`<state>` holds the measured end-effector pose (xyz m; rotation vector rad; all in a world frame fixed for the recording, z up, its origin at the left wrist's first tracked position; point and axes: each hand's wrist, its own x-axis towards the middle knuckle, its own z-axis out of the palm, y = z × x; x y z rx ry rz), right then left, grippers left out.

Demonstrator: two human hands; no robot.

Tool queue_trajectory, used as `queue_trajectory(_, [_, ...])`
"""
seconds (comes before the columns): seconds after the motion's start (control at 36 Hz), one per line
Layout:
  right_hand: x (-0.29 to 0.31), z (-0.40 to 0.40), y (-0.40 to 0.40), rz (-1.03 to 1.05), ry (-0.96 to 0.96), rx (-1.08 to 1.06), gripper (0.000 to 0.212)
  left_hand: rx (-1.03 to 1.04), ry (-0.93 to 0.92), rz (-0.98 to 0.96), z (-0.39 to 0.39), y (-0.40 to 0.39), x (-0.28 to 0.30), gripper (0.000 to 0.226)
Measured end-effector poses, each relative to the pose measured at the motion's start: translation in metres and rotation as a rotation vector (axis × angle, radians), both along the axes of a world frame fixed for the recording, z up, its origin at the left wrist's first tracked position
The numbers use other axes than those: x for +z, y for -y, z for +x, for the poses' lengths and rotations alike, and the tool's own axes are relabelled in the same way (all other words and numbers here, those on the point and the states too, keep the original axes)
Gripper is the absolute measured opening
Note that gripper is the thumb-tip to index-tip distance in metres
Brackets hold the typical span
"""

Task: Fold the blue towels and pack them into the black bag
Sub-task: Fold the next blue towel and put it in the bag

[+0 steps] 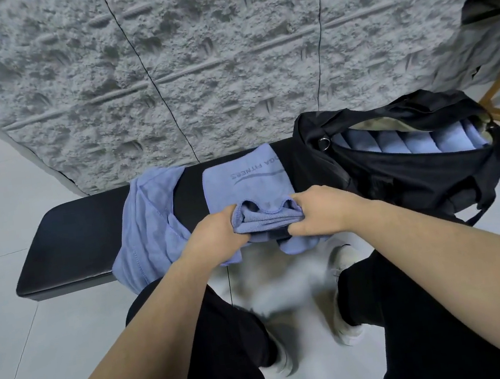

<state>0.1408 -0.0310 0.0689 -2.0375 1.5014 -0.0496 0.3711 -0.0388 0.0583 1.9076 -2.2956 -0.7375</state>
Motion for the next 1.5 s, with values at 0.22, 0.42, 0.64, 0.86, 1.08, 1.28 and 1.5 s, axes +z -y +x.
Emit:
queue_trajectory(0.22, [-0.010,-0.004,0.006,-0.016,0.233,-0.159,0.072,0.122,-0.383,0.086,0.007,0.001,-0.001,0.038])
queue_trajectory(0.42, [-0.009,-0.007,0.016,0.005,0.461,-0.386,0.037,0.242,-0.530,0.064,0.003,0.005,0.001,0.028])
queue_trajectory(0.64, [-0.006,-0.005,0.027,0.007,0.417,-0.497,0.016,0.474,-0.702,-0.061,0.012,0.019,-0.002,0.012])
queue_trajectory(0.86, [-0.011,0.003,0.042,-0.016,0.502,-0.511,0.010,0.739,-0.992,-0.002,0.022,0.034,-0.004,0.019])
queue_trajectory(1.08, [-0.020,0.010,0.074,0.043,0.715,-0.785,0.024,0.894,-1.137,-0.005,0.030,0.068,-0.023,0.010])
queue_trajectory(1.28, [-0.025,0.020,0.099,0.063,0.571,-0.782,0.022,0.913,-1.145,-0.026,0.018,0.099,-0.043,0.012])
queue_trajectory(1.5, [-0.031,0.024,0.133,0.030,0.499,-0.691,0.025,0.973,-1.056,0.072,0.013,0.131,-0.066,0.017])
